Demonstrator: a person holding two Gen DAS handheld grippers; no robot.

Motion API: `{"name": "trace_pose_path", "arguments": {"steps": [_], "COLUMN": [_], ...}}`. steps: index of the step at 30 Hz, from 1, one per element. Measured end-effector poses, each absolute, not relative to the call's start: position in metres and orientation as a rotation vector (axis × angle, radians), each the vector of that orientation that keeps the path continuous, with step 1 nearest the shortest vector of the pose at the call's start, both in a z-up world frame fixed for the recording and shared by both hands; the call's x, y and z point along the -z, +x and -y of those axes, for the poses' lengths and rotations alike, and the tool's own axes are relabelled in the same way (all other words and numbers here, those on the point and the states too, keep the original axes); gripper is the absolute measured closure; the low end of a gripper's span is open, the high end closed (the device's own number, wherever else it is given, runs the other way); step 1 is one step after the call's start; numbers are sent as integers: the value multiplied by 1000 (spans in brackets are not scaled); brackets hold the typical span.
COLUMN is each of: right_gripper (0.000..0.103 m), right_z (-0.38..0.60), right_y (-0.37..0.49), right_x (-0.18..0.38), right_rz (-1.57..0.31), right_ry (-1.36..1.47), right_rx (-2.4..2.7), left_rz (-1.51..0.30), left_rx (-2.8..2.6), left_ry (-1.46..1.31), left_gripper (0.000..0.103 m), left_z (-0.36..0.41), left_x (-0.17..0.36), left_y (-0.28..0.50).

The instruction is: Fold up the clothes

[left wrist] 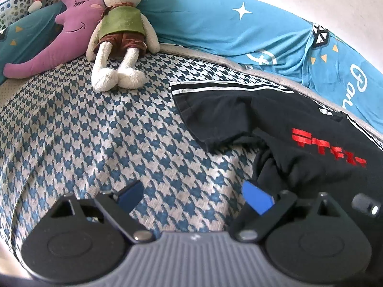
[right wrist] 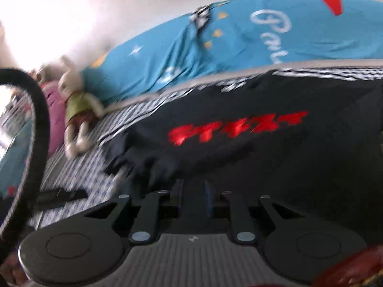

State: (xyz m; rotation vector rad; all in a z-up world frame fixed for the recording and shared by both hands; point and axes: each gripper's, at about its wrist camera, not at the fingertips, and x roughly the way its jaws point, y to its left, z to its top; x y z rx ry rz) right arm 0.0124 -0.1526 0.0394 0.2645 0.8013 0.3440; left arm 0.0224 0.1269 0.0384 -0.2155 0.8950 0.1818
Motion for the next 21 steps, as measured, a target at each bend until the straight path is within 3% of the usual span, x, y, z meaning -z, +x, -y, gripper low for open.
{"name": "trace_pose_path", "arguments": {"steps": [3,10,16,18,21], "right_gripper": [84,84,83,81,73], "right_z": [136,100,62,49,34], "right_y": [-3,-32,-62,-73,-88], "right_x": [-36,-31,-25,-21,-17], "right_rz": [-818,-844,-831,-819,-802], "right_ry": [227,141,15,-39,-102], "right_rx": [-403,-538,-693,-745,-809], "left_rz": [-893,-886,-886,-889,-903], "left_rx": [-182,-186,-180,-172,-143], "left_ry": [-204,-179,-175,-186,-168], "left_gripper": [27,38,35,26,20], "left_z": [-128,-131,-136,-139,-138], "left_x": [-38,-38,-39,-39,-38], "left_y": [22,19,18,18,17]}}
